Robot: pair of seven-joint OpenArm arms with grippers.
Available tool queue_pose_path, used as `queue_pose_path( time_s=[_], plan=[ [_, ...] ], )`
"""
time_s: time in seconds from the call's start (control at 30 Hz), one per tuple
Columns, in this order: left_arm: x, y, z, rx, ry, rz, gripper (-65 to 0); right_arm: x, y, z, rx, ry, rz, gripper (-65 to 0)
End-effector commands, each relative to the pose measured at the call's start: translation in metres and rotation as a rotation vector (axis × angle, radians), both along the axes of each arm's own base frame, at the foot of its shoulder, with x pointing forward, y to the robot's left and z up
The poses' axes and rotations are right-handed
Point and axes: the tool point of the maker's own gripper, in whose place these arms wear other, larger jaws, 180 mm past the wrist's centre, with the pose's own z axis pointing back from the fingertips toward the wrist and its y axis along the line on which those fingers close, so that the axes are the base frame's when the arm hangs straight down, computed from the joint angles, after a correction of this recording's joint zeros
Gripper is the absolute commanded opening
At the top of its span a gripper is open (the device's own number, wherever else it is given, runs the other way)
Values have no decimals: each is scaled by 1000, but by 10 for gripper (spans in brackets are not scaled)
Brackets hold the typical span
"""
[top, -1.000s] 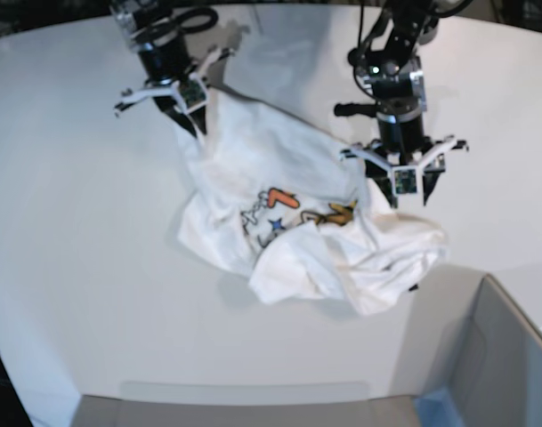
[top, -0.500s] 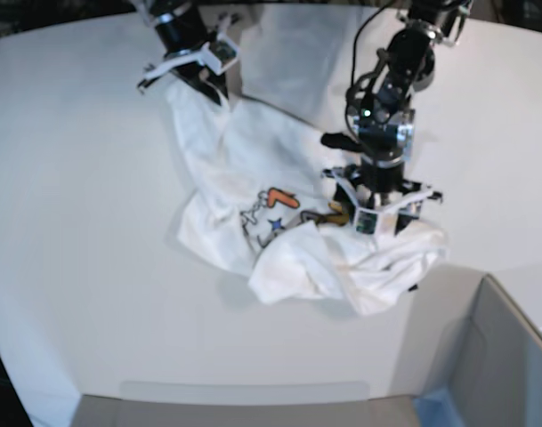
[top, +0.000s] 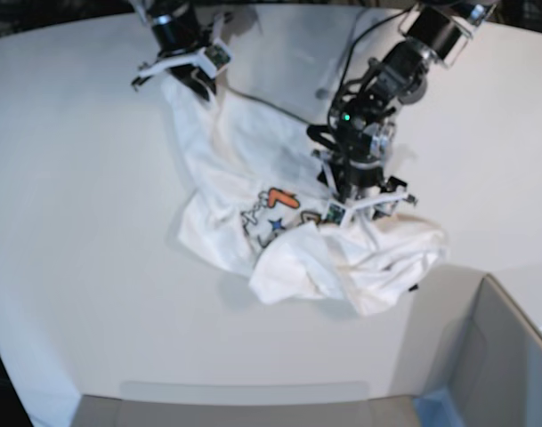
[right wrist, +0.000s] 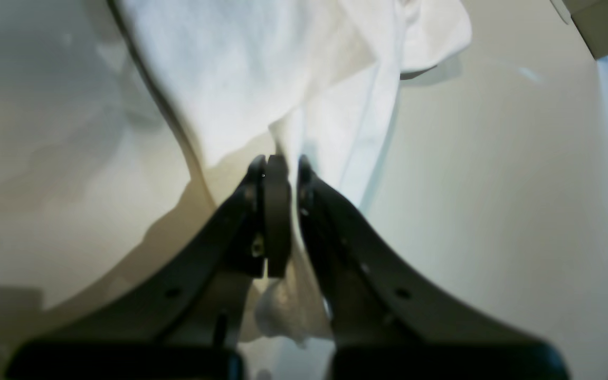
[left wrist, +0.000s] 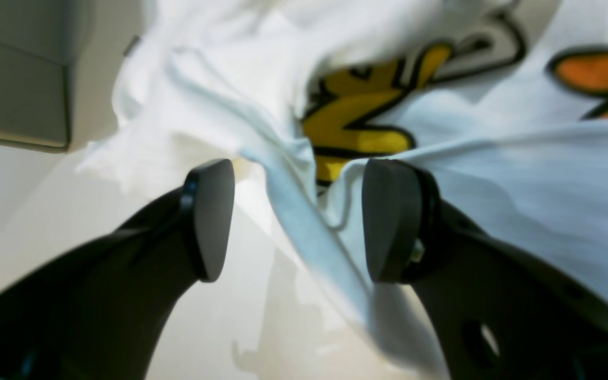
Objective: Layout the t-shirt on the table in an organized manner, then fold the t-shirt properly
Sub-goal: 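Grasp the shirt with the left gripper and stretch it from the right gripper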
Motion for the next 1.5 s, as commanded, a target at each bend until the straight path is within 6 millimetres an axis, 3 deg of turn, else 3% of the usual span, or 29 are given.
queue_pose_path(
  time_s=[0.0,0.27,0.43,0.57,0.67,0.83,0.93,1.03,1.23,1.37,1.47],
  plan=[
    [19,4,20,11,-86,1,-265,3,5,10,23,-34,0,-650],
    [40,49,29,-31,-170,147,-289,6,0,11,17,-41,-13,-650],
    [36,70,10,-5,-120,200,-440,24,-19,14,36,-57,-93,-650],
    [35,87,10,-26,-143,257,-572,36,-36,17,84,-53,-167,-650],
    [17,116,0,-71,-137,386,-632,43,-47,19,110,-52,-207,-650],
    [-22,148,-26,-255,-133,634,-630,50,-58,21,138,-53,-248,-650],
    [-37,135,-47,-385,-76,669,-620,52,-57,21,144,-55,-247,-650],
    [-44,129,-56,-440,-49,683,-551,53,-55,20,143,-53,-241,-650],
    [-52,131,-34,-430,-102,656,-391,54,-55,19,141,-52,-239,-650],
    [-52,139,-8,-405,-160,622,-380,54,-55,19,140,-51,-236,-650],
    [-55,144,0,-386,-137,613,-380,54,-55,18,138,-49,-237,-650]
  ],
)
